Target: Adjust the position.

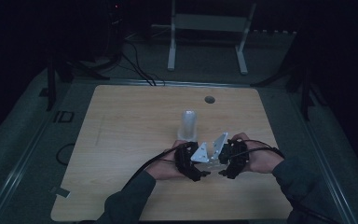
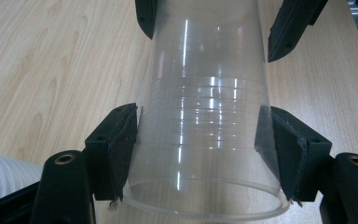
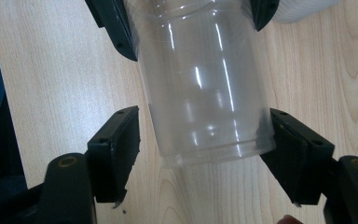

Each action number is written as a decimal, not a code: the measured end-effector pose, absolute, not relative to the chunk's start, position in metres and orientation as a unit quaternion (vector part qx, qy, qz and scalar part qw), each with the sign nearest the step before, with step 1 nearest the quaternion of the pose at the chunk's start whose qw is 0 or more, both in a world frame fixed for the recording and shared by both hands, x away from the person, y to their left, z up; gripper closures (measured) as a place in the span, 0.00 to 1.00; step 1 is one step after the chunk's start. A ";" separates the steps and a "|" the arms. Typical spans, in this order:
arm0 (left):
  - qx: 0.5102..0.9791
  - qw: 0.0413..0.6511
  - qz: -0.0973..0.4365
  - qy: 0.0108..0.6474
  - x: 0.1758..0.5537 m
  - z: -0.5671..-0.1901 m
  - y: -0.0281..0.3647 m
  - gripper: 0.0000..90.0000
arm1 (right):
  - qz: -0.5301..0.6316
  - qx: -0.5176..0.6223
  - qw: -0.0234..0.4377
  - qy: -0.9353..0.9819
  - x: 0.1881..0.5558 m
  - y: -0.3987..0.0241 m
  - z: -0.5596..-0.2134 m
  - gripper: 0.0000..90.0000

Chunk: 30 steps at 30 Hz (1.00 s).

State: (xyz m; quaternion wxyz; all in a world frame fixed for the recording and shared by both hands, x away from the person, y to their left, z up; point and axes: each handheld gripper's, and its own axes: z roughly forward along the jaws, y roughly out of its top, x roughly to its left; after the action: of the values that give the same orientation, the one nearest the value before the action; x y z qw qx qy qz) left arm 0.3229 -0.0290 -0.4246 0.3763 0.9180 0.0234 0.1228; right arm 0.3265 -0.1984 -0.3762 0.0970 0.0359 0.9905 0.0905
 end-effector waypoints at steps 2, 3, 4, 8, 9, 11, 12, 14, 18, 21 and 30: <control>0.918 0.377 0.122 0.023 0.323 -0.425 -0.029 0.34 | 0.089 0.033 0.099 0.991 0.326 -0.198 -0.377 0.35; 0.918 0.378 0.122 0.023 0.323 -0.425 -0.029 0.34 | 0.091 0.035 0.101 0.990 0.326 -0.198 -0.378 0.37; 0.918 0.378 0.120 0.021 0.323 -0.425 -0.029 0.34 | 0.092 0.035 0.101 0.990 0.326 -0.198 -0.377 0.39; 0.916 0.382 0.120 0.020 0.322 -0.426 -0.028 0.33 | 0.097 0.037 0.103 0.989 0.326 -0.200 -0.376 0.44; 0.916 0.382 0.121 0.019 0.321 -0.426 -0.029 0.33 | 0.098 0.035 0.106 0.989 0.325 -0.200 -0.376 0.45; 0.915 0.384 0.124 0.020 0.321 -0.425 -0.028 0.32 | 0.098 0.034 0.110 0.989 0.325 -0.200 -0.375 0.46; 0.913 0.385 0.132 0.023 0.320 -0.425 -0.028 0.30 | 0.099 0.033 0.112 0.988 0.325 -0.201 -0.374 0.47; 0.910 0.390 0.137 0.034 0.321 -0.424 -0.029 0.24 | 0.104 0.035 0.113 0.988 0.324 -0.202 -0.374 0.47; 0.910 0.390 0.135 0.039 0.321 -0.423 -0.028 0.19 | 0.110 0.039 0.116 0.986 0.324 -0.203 -0.373 0.47; 0.908 0.395 0.135 0.042 0.321 -0.423 -0.028 0.19 | 0.112 0.044 0.117 0.986 0.325 -0.204 -0.374 0.47; 0.901 0.409 0.139 0.050 0.322 -0.418 -0.025 0.20 | 0.111 0.075 0.120 0.984 0.327 -0.213 -0.376 0.47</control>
State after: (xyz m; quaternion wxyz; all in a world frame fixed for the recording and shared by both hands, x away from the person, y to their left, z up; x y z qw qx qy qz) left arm 0.3218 -0.0249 -0.4184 0.4088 0.9006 0.0496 0.1393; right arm 0.3275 -0.2130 -0.3761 0.1200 0.0751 0.9837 0.1109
